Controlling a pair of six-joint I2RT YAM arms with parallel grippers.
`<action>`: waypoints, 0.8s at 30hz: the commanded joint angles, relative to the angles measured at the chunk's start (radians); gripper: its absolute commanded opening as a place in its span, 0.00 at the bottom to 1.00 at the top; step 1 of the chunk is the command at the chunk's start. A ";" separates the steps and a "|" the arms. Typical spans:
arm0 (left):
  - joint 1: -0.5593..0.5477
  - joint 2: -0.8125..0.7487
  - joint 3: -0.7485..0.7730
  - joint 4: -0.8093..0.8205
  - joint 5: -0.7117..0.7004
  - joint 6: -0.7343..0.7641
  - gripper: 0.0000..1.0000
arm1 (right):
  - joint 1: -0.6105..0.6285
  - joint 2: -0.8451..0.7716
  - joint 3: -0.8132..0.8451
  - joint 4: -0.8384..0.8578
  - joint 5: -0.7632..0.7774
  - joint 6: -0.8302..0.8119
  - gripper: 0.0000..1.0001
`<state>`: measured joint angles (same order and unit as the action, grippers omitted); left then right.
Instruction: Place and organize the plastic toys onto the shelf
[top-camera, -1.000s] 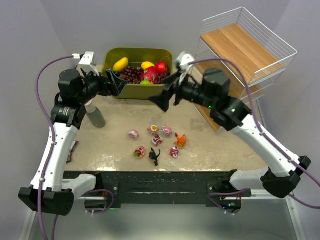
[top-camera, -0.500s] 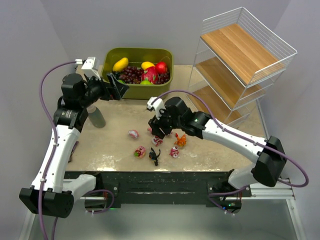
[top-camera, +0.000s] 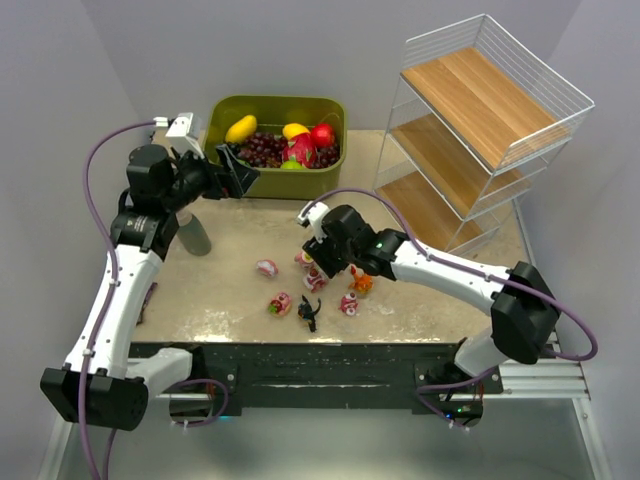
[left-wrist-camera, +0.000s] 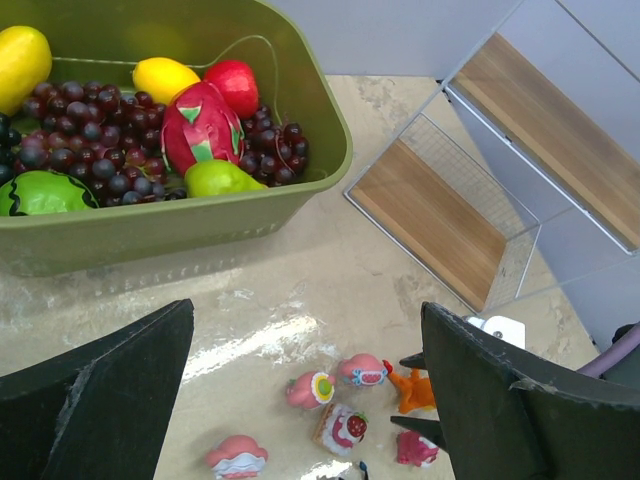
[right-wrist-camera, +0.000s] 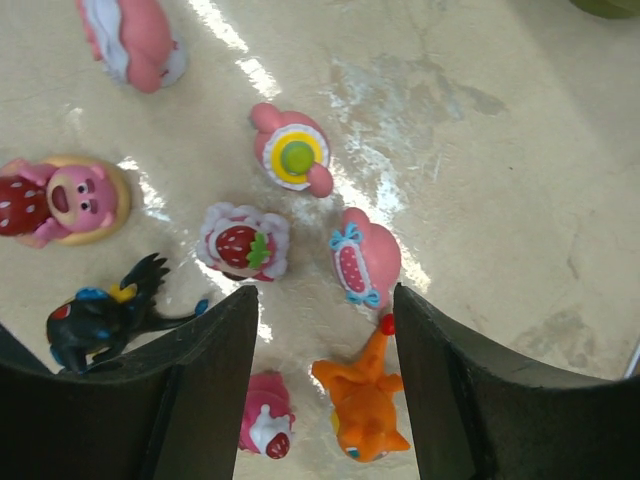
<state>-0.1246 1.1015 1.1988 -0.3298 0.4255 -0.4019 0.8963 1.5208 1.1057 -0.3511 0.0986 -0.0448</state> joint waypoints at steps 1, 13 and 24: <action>0.005 0.008 0.015 0.040 0.021 -0.006 1.00 | 0.003 -0.007 -0.006 0.009 0.104 0.037 0.60; 0.005 0.018 -0.022 0.054 0.027 0.000 1.00 | 0.003 -0.106 -0.038 -0.215 0.157 0.226 0.69; 0.005 0.026 -0.054 0.081 0.059 -0.015 1.00 | -0.002 -0.099 -0.055 -0.264 0.228 0.315 0.73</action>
<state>-0.1246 1.1320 1.1530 -0.2947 0.4507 -0.4053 0.8955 1.4334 1.0508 -0.6128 0.2985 0.2344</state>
